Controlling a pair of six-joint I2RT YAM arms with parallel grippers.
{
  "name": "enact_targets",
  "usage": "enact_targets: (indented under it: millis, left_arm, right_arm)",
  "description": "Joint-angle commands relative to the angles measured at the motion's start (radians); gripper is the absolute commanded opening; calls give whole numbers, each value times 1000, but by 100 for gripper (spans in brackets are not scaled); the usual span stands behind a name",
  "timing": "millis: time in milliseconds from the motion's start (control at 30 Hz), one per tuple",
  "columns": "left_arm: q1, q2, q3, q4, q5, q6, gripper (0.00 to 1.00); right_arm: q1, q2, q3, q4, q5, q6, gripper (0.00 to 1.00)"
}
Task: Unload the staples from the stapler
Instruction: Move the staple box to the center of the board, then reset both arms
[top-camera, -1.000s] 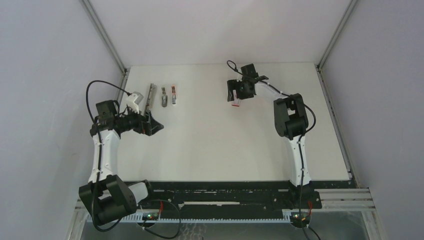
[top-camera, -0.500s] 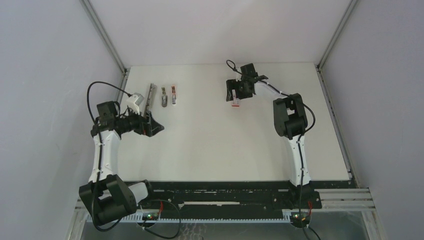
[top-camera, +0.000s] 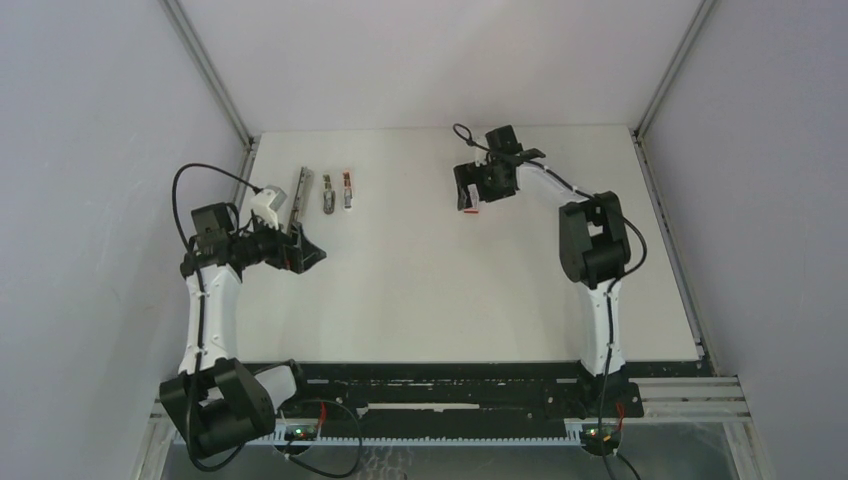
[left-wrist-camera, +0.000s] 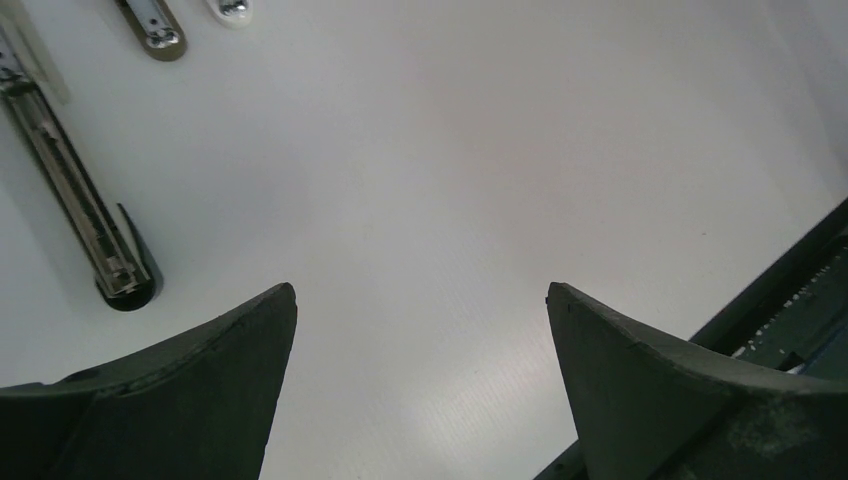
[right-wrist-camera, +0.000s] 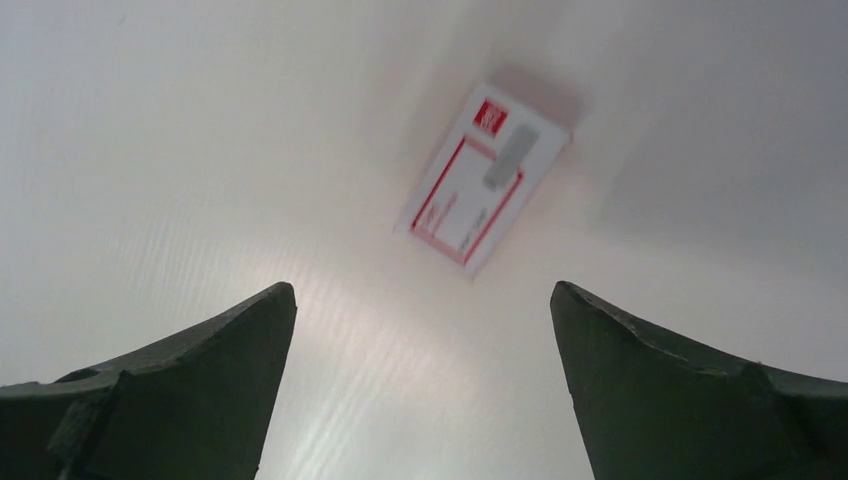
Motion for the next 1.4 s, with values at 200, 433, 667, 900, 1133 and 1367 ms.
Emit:
enact_targets:
  millis: [200, 433, 667, 900, 1133, 1367]
  left_arm:
    - [6, -209, -71, 149, -171, -25, 100]
    - [6, -341, -190, 317, -268, -151, 100]
    - [-8, -549, -426, 621, -390, -304, 100]
    - [-331, -566, -458, 595, -681, -198, 100]
    - [-404, -664, -517, 597, -765, -177, 100]
    - [-404, -757, -565, 567, -830, -192, 100]
  right_arm:
    - [-44, -639, -424, 95, 161, -158, 100]
    - [-51, -1120, -836, 313, 300, -243, 100]
    - [-49, -1476, -1113, 442, 505, -235, 100]
    - [-51, -1626, -1193, 364, 495, -244, 100]
    - [-52, -1789, -1262, 333, 498, -230, 100]
    - [-54, -1918, -1296, 287, 464, -228, 100]
